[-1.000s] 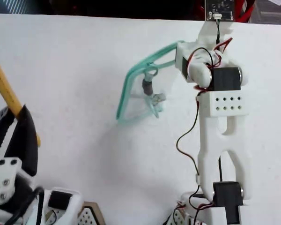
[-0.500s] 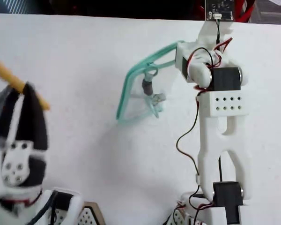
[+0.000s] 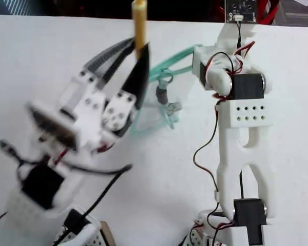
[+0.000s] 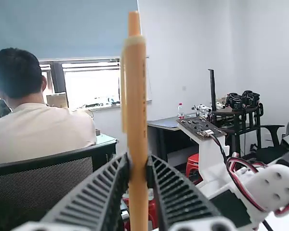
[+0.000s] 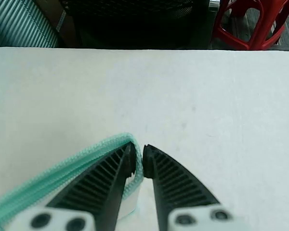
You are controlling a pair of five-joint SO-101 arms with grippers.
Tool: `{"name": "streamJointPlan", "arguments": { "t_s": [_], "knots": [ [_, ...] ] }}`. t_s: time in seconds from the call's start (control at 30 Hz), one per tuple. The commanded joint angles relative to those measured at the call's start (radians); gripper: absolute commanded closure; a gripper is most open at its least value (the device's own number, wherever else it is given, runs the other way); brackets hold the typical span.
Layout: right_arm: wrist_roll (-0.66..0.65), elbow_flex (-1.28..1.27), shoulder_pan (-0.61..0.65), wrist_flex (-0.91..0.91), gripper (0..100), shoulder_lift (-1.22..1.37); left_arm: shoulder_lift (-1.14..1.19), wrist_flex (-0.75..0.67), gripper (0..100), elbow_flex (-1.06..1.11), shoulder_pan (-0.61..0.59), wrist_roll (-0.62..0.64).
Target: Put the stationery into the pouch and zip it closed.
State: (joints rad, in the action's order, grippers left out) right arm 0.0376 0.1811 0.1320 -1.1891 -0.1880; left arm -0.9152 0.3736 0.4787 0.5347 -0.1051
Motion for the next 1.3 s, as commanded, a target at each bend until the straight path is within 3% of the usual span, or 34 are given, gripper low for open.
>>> {"name": "streamJointPlan", "arguments": {
  "t_s": [0.0,0.2,0.5,1.03,1.17,1.27],
  "knots": [
    [-0.006,0.005,-0.013,0.015,97.9,-0.002,0.122,-0.12,98,-0.011,0.019,0.08],
    [-0.006,0.003,-0.016,0.025,97.9,-0.001,0.26,-0.304,98,-0.021,0.019,0.124],
    [-0.006,0.003,-0.016,0.025,97.9,-0.002,0.364,-0.23,98,-0.008,0.01,0.126],
    [-0.006,0.003,-0.016,0.025,98.0,-0.002,0.361,-0.222,97,0.158,0.004,0.126],
    [-0.006,0.003,-0.016,0.025,98.0,-0.002,0.295,-0.124,85,0.164,0.008,0.129],
    [-0.006,0.003,-0.015,0.025,98.0,-0.002,0.229,-0.015,82,0.146,0.004,0.233]
  ]
}}
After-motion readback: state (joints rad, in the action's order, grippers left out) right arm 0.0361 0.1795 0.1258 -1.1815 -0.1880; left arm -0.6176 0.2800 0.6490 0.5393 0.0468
